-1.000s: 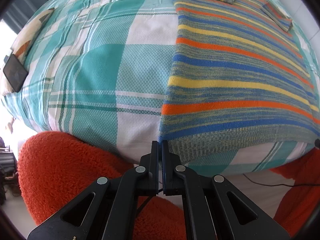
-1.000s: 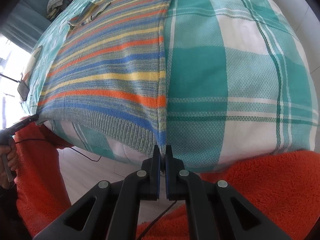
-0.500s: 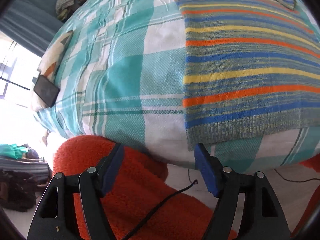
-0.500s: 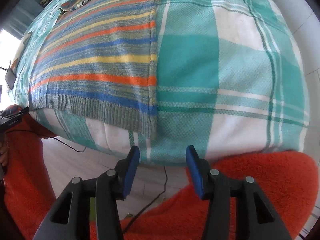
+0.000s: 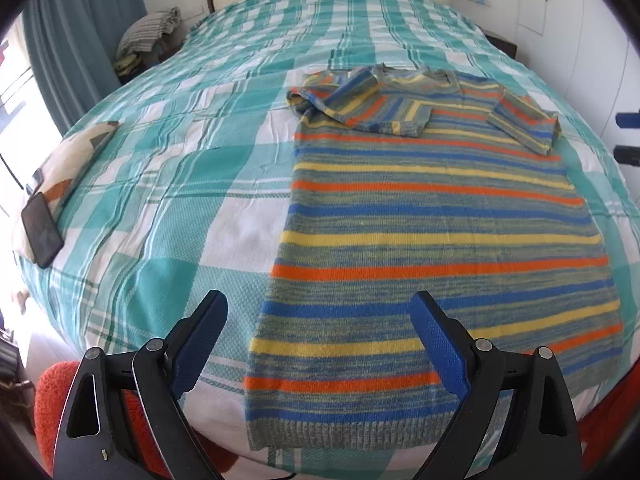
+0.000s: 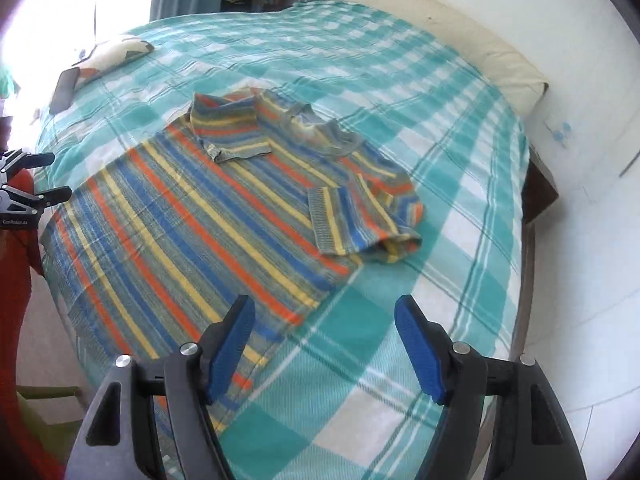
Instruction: Fold small clothes
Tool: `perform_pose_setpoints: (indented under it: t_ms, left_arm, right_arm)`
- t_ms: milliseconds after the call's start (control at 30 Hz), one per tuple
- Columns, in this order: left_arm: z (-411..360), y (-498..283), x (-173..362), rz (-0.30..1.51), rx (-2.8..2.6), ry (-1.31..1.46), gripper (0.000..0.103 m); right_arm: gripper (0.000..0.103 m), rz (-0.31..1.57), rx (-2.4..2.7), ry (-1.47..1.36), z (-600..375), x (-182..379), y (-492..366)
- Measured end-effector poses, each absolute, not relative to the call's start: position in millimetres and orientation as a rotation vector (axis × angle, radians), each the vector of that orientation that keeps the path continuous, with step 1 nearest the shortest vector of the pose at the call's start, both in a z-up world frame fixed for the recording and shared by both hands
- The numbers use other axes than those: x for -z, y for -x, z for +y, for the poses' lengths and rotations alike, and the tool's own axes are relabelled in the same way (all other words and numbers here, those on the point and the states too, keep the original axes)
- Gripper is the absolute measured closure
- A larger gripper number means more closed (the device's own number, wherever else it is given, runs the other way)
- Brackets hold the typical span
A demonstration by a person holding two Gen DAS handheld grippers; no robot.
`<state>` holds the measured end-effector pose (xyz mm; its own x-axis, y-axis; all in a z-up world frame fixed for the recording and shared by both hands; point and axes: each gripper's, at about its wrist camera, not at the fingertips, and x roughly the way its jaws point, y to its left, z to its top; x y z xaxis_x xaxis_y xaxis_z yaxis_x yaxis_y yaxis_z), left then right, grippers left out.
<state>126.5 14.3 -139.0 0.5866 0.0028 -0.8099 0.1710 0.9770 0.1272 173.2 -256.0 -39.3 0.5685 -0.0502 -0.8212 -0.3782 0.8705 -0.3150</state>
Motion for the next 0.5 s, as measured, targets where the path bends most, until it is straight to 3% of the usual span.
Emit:
perform_pose_setpoints:
  t_ms: [33, 133, 333, 367, 400, 500]
  left_arm:
    - [15, -120, 144, 0.936, 0.099, -0.227, 0.009]
    - [26, -117, 152, 0.972, 0.078, -0.231, 0.009]
    - [37, -127, 153, 0.982, 0.040, -0.160, 0.009]
    - [37, -128, 155, 0.991, 0.043, -0.156, 0.009]
    - [37, -128, 157, 1.002, 0.047, -0.152, 0.009]
    - [36, -131, 160, 1.022, 0.063, -0.142, 0.009]
  right_arm:
    - [0.035, 0.966, -0.230, 0.526, -245, 55, -187]
    - [0.052, 1.001, -0.279, 0.560, -232, 107, -232]
    - [0.053, 1.057, -0.222, 0.482, -239, 178, -305]
    - [0.061, 1.070, -0.217, 0.413, -248, 180, -310]
    - [0.101, 1.065, -0.194, 0.352, -257, 177, -313]
    - [0.099, 0.969, -0.096, 0.226, -296, 139, -305]
